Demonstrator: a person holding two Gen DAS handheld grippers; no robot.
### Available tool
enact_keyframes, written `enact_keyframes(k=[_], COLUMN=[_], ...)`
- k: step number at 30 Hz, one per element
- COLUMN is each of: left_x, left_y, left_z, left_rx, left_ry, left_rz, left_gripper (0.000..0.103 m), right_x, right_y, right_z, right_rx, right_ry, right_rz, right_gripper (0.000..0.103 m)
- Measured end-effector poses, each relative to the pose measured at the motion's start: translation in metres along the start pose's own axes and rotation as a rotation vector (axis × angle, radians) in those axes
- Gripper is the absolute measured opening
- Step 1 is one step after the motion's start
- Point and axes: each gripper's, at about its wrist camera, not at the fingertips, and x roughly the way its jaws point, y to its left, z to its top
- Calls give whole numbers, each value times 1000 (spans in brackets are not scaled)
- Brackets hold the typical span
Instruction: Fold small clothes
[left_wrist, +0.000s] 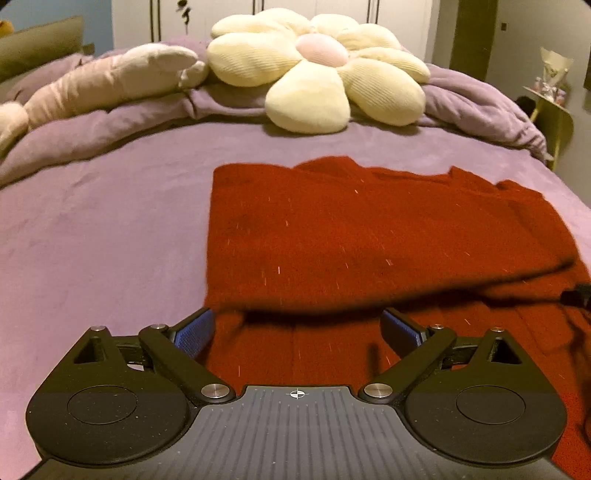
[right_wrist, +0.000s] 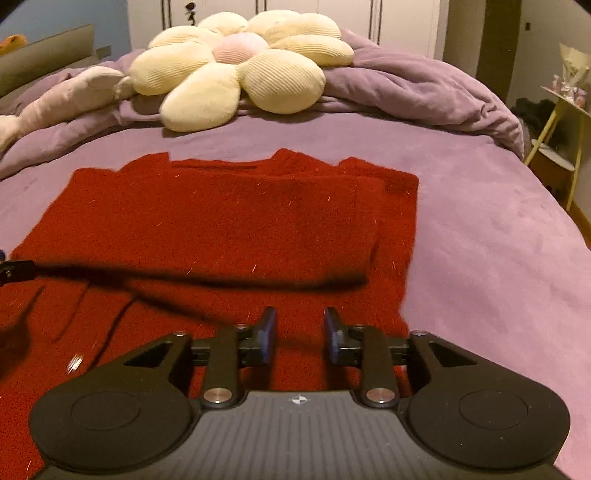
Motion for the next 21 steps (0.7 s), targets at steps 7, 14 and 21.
enact_keyframes(k=[7,14,21], left_x=[-36,-35,-33], left_y=[2,-4,0], left_z=[-30,-42,-50], left_rx=[-50,-74,-98], left_ry=[-2,13,12], left_rz=[-52,-56,-63], left_gripper=[99,99,100], right_x=[-50,-40,13], right_y=[-14,-46,-69], right_z=[-42,-20,-5], right_rx=[52,417,747], right_ry=[29,-41,-88], right_rz=[34,160,141], right_gripper=[47,46,35])
